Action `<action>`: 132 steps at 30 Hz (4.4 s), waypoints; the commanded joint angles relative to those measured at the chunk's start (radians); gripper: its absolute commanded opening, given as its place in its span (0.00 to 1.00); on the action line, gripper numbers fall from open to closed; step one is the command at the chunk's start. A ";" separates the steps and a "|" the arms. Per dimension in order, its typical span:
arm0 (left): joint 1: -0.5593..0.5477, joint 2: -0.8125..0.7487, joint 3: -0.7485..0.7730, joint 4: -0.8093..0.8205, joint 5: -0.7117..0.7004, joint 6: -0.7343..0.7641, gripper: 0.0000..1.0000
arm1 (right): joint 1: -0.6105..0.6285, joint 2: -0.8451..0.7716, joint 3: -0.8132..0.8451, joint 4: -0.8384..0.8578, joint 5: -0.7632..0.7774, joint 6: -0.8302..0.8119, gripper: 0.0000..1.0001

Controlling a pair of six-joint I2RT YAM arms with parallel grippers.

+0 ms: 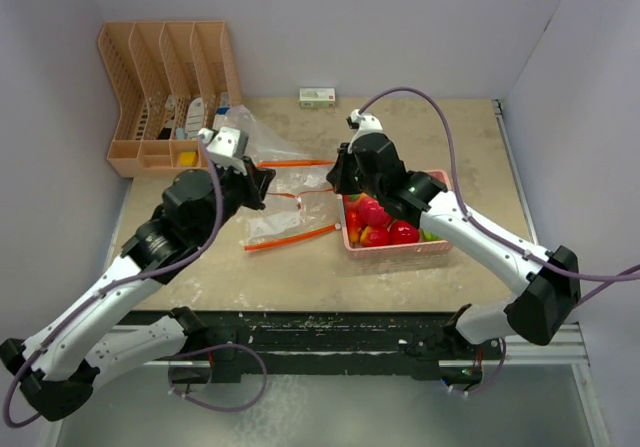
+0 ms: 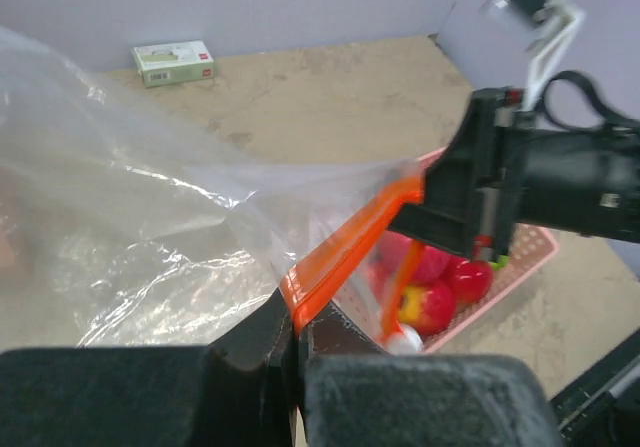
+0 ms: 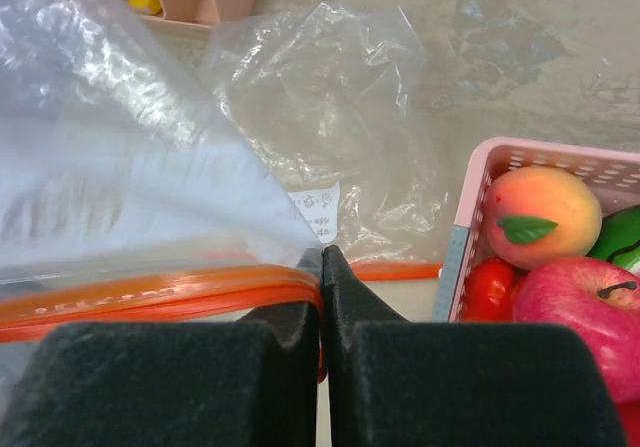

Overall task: Place the food in the zip-top bag and seal the zipper
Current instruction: Open the zipper of the food storage bag, then pick up the fake fruit from the bin, then place the fake fruit in the zipper food storage bag.

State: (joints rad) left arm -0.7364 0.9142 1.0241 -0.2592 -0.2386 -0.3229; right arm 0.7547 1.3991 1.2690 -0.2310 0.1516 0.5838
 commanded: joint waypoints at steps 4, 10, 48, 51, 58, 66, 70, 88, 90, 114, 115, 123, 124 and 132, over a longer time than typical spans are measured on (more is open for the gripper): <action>-0.004 -0.124 0.074 -0.215 -0.041 -0.037 0.00 | 0.003 0.033 -0.020 -0.090 0.237 -0.013 0.00; -0.004 -0.114 0.030 -0.238 -0.106 -0.039 0.00 | 0.002 -0.029 -0.057 -0.003 0.090 -0.138 0.56; -0.004 0.069 -0.014 -0.201 -0.269 -0.074 0.00 | -0.008 -0.287 -0.165 -0.085 0.144 -0.022 1.00; -0.004 0.019 0.014 -0.231 -0.280 -0.065 0.00 | -0.007 -0.189 -0.145 -0.205 0.275 0.028 1.00; -0.003 -0.015 0.062 -0.311 -0.306 -0.041 0.00 | -0.013 -0.060 -0.157 -0.228 0.350 0.061 0.99; -0.004 0.040 -0.055 -0.250 -0.303 -0.075 0.00 | -0.043 0.005 -0.178 -0.208 0.376 0.053 0.99; -0.004 0.088 -0.103 -0.160 -0.254 -0.092 0.00 | -0.068 0.051 -0.185 -0.198 0.360 0.046 1.00; -0.004 0.116 -0.121 -0.112 -0.196 -0.106 0.00 | -0.129 0.071 -0.311 -0.051 0.228 0.002 0.84; -0.004 0.114 -0.124 -0.111 -0.194 -0.112 0.00 | -0.129 0.061 -0.320 -0.046 0.222 0.003 0.72; -0.004 0.202 -0.038 -0.075 -0.169 -0.105 0.00 | -0.038 -0.348 -0.497 0.578 -0.612 -0.087 0.19; -0.004 0.200 -0.035 -0.074 -0.162 -0.106 0.00 | -0.009 -0.330 -0.495 0.605 -0.593 -0.086 0.20; -0.004 0.173 -0.034 -0.059 -0.084 -0.144 0.00 | 0.062 -0.201 -0.413 0.647 -0.382 -0.087 0.20; -0.004 0.166 -0.039 -0.053 -0.070 -0.153 0.00 | 0.062 -0.182 -0.390 0.636 -0.365 -0.086 0.19; -0.004 0.122 -0.073 0.017 0.033 -0.202 0.00 | 0.062 -0.065 -0.300 0.495 -0.163 -0.089 0.21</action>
State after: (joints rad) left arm -0.7464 1.0740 0.9516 -0.3248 -0.2790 -0.4797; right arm 0.8173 1.3151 0.9005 0.2905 -0.1394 0.4919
